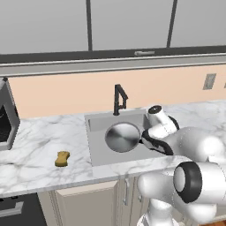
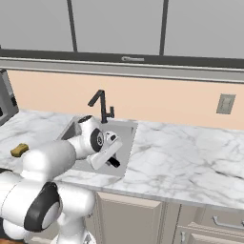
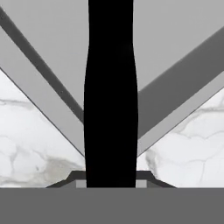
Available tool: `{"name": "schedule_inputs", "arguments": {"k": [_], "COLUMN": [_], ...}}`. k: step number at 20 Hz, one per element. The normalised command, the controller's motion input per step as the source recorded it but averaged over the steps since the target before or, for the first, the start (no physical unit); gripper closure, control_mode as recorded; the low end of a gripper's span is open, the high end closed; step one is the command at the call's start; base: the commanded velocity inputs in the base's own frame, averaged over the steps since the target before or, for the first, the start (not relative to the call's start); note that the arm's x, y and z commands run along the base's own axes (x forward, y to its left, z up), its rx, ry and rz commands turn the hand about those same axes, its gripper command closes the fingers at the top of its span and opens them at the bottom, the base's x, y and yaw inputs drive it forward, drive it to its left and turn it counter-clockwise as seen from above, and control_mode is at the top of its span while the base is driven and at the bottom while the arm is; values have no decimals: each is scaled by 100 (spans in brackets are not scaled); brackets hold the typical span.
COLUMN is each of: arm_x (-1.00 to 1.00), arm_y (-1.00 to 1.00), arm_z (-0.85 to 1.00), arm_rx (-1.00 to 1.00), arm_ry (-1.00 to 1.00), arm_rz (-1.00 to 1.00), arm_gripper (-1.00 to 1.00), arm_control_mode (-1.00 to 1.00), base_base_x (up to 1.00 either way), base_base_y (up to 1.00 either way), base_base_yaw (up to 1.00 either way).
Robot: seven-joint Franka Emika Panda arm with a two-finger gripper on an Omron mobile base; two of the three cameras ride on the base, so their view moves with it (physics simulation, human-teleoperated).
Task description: Pick the pan and sponge and place them into the sink. Then turn on the water.
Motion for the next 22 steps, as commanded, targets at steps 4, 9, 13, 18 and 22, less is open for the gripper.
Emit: {"name": "schedule_inputs", "arguments": {"k": [4,9,13,18,22], "arm_x": [71,31,22,10,24], "arm_y": [30,47,27,2,0], "arm_z": [-6,-15,-42,-65,-53], "arm_rx": [0,0,2,9,8], "arm_ry": [16,11,6,1,0], "arm_rz": [0,0,0,-1,-2], "arm_gripper": [100,100,100,100,100], "arm_control_mode": [-100,-100,-100,-100,-100], "base_base_x": [0,0,0,0,0], "base_base_y": [0,0,0,0,0], "base_base_yaw": [0,0,0,0,0]}}
